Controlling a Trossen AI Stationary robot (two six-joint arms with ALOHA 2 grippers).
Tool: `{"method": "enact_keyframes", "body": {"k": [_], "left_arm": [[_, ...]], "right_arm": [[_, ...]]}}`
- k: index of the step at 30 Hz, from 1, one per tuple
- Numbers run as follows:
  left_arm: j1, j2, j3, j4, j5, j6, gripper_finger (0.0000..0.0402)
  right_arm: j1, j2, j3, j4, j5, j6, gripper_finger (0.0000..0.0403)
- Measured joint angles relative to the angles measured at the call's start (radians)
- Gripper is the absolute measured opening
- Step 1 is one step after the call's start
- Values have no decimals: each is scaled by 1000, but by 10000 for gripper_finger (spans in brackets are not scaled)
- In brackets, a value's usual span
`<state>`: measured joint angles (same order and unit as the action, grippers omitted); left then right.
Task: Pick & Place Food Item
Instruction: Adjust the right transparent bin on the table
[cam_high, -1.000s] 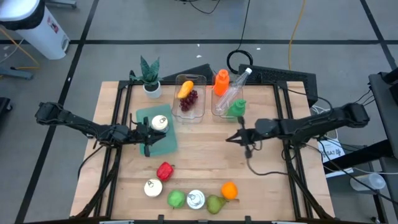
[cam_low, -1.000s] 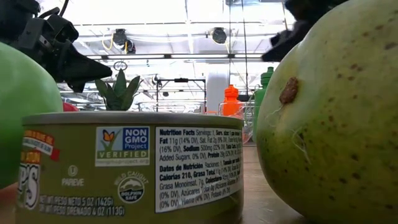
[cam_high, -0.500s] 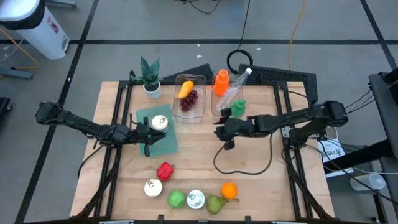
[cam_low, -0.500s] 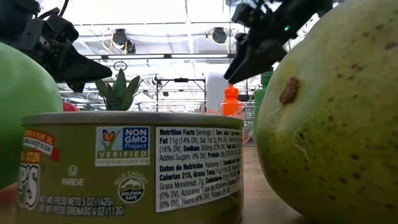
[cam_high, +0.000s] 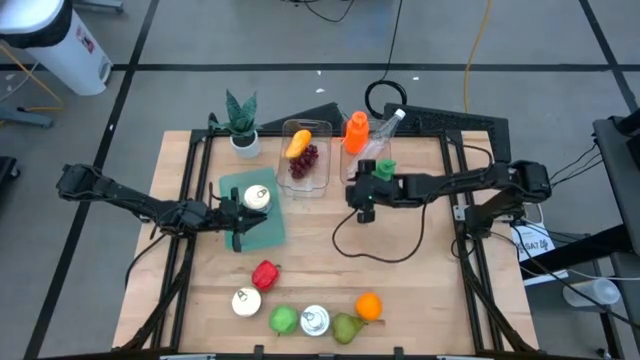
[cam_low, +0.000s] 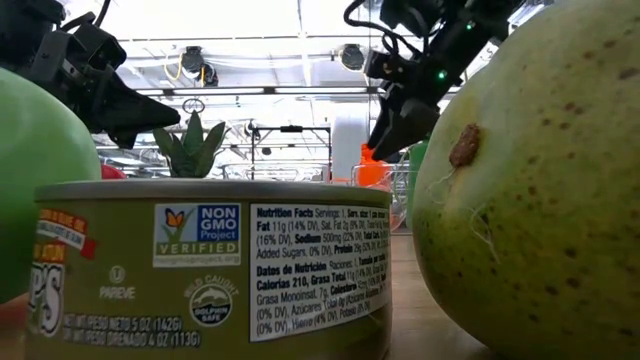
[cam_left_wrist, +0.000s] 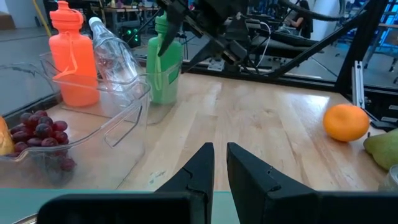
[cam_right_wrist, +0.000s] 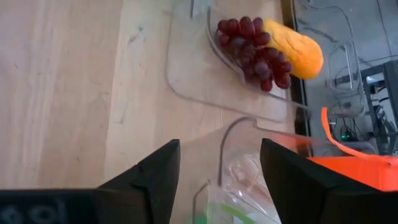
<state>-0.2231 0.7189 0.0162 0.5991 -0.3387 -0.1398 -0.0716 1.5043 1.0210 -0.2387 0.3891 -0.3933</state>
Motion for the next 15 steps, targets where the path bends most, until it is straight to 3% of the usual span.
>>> {"method": "enact_keyframes", "body": {"k": [7, 15], "left_arm": [[0, 0, 0, 0, 0, 0, 49], [0, 0, 0, 0, 0, 1, 49]], "right_arm": [[-27, 40, -3, -10, -83, -17, 192], [-43, 119, -2, 48, -21, -35, 177]]}}
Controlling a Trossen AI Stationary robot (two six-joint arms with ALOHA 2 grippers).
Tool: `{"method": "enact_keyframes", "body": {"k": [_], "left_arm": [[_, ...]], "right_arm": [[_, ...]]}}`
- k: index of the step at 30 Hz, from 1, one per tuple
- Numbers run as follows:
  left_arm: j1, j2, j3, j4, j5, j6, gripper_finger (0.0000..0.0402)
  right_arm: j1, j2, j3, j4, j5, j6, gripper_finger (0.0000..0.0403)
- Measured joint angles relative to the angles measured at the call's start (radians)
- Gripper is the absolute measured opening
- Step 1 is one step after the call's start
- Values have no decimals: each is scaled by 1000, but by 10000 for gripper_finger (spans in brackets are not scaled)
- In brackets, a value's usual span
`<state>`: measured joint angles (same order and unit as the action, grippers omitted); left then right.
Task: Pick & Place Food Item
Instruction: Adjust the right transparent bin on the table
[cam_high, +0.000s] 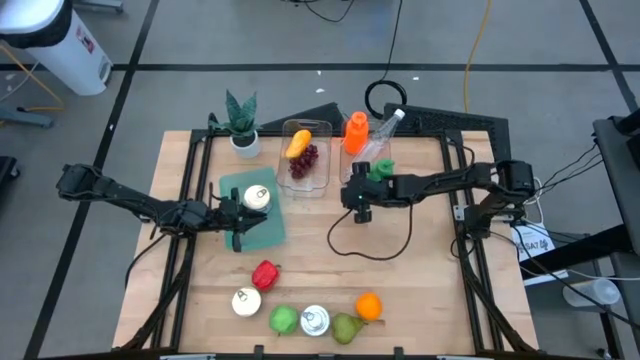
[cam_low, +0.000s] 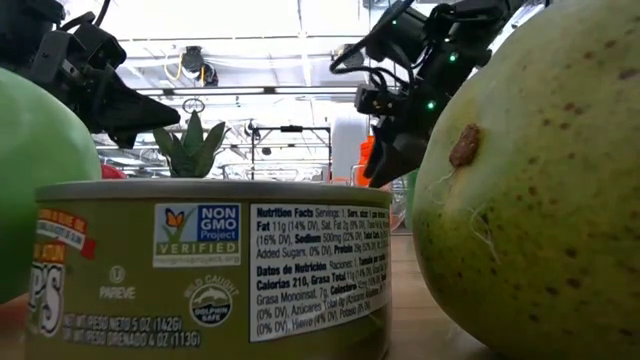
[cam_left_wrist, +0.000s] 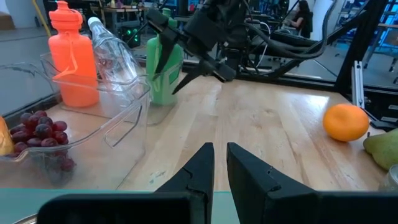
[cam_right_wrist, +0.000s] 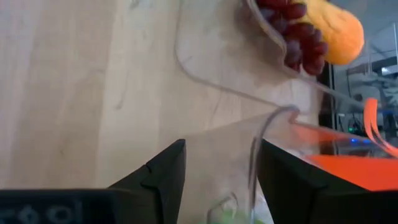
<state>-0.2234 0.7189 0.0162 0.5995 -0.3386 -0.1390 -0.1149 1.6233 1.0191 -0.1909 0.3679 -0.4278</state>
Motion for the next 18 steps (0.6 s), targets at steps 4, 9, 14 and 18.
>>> {"method": "enact_keyframes", "body": {"k": [4, 9, 14, 18], "left_arm": [[0, 0, 0, 0, 0, 0, 49], [0, 0, 0, -2, 0, -2, 49], [0, 0, 0, -3, 0, -2, 49], [0, 0, 0, -3, 0, -2, 49]], "right_arm": [[-30, 0, 0, -9, 2, 37, 167], [-58, 0, 0, -21, 20, 57, 151], [-62, 0, 0, -34, 15, 77, 127], [-62, -1, 0, -56, 18, 110, 109]]}}
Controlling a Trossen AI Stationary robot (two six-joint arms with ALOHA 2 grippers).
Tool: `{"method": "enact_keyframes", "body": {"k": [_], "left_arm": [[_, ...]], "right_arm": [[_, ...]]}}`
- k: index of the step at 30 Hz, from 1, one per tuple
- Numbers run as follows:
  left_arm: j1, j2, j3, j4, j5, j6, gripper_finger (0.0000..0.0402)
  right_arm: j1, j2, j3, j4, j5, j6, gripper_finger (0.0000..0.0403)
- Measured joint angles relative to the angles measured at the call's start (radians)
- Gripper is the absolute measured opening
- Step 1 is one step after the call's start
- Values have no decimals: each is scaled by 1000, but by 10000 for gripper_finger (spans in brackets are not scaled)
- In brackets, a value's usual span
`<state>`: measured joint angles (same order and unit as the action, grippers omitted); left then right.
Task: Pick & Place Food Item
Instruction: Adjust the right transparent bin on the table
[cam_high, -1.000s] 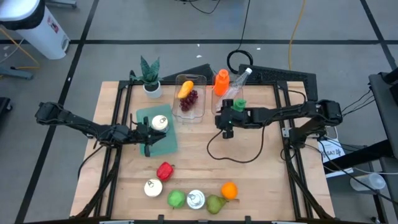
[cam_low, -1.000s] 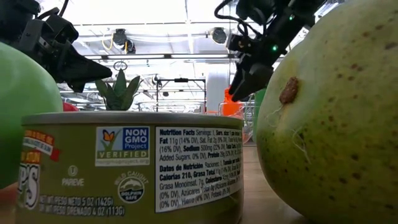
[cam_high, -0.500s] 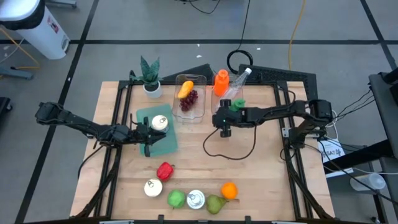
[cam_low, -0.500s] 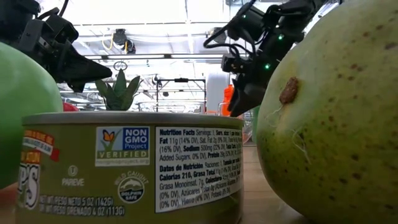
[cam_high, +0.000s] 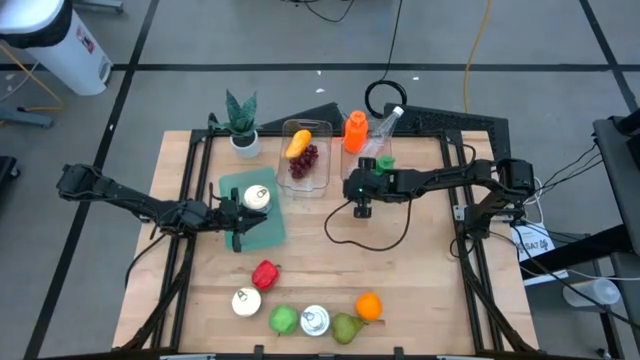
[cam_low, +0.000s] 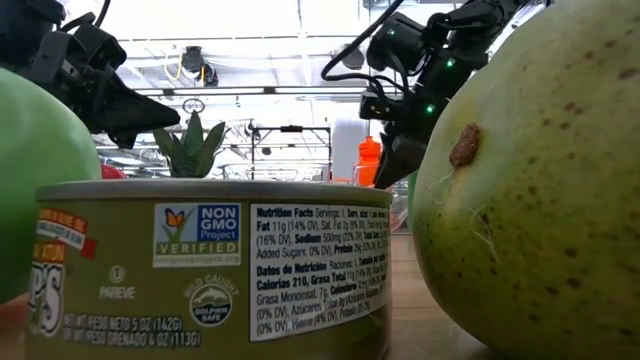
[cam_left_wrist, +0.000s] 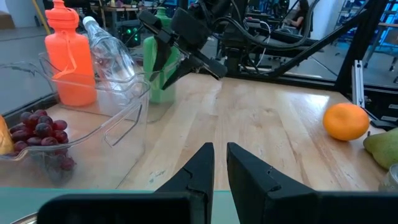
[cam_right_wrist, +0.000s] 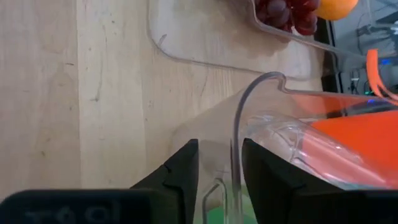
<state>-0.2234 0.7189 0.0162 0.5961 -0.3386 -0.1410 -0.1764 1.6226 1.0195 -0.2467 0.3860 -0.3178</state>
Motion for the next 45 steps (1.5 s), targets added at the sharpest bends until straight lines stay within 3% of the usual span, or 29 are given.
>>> {"method": "enact_keyframes", "body": {"k": [20, 30, 36, 45], "left_arm": [[0, 0, 0, 2, 0, -16, 49], [0, 0, 0, 3, 0, -16, 49], [0, 0, 0, 6, 0, -15, 49], [0, 0, 0, 10, -2, -19, 49]], "right_arm": [[6, -1, 1, -87, -21, 165, 18], [7, -20, 1, -121, -55, 120, 16], [7, -51, 40, -184, -137, 125, 17], [5, -60, 84, -301, -130, 125, 18]]}}
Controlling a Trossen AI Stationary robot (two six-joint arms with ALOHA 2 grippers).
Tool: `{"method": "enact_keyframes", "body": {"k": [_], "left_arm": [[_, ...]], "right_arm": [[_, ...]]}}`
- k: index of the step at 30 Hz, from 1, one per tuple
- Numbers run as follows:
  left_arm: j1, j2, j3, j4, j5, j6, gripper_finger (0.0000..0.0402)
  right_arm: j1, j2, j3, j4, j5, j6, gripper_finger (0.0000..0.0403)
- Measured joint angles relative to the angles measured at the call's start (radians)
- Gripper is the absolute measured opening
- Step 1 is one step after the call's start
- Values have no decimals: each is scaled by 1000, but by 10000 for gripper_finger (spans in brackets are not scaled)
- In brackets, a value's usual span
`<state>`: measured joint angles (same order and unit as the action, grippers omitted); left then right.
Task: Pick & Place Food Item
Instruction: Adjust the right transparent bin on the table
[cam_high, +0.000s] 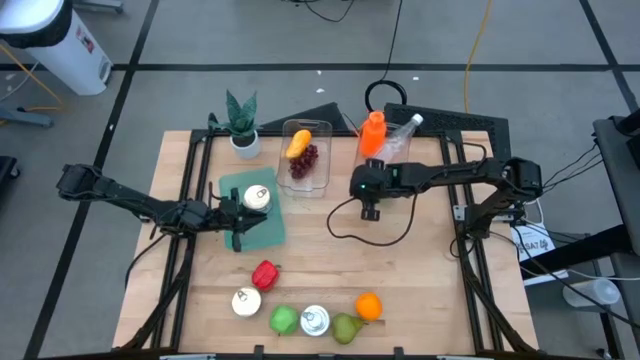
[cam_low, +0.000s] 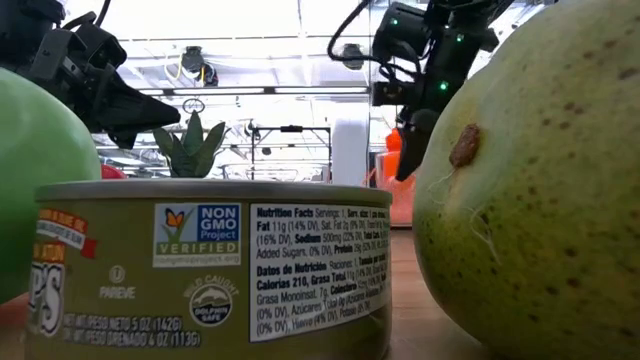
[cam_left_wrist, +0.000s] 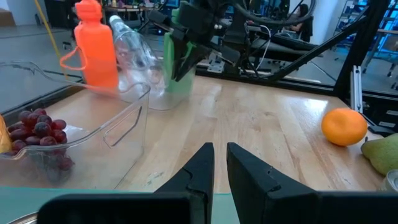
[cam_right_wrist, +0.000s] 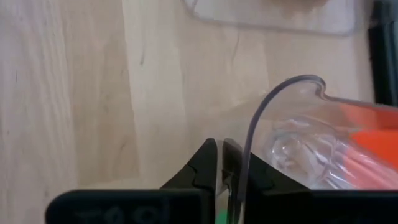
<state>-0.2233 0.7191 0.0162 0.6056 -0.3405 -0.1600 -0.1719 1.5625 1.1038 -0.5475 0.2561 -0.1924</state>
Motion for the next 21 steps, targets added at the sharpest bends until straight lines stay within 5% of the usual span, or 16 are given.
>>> {"method": "enact_keyframes", "body": {"k": [21], "left_arm": [[0, 0, 0, 5, 1, -1, 49]], "right_arm": [[-1, 0, 0, -79, -78, 74, 29]]}}
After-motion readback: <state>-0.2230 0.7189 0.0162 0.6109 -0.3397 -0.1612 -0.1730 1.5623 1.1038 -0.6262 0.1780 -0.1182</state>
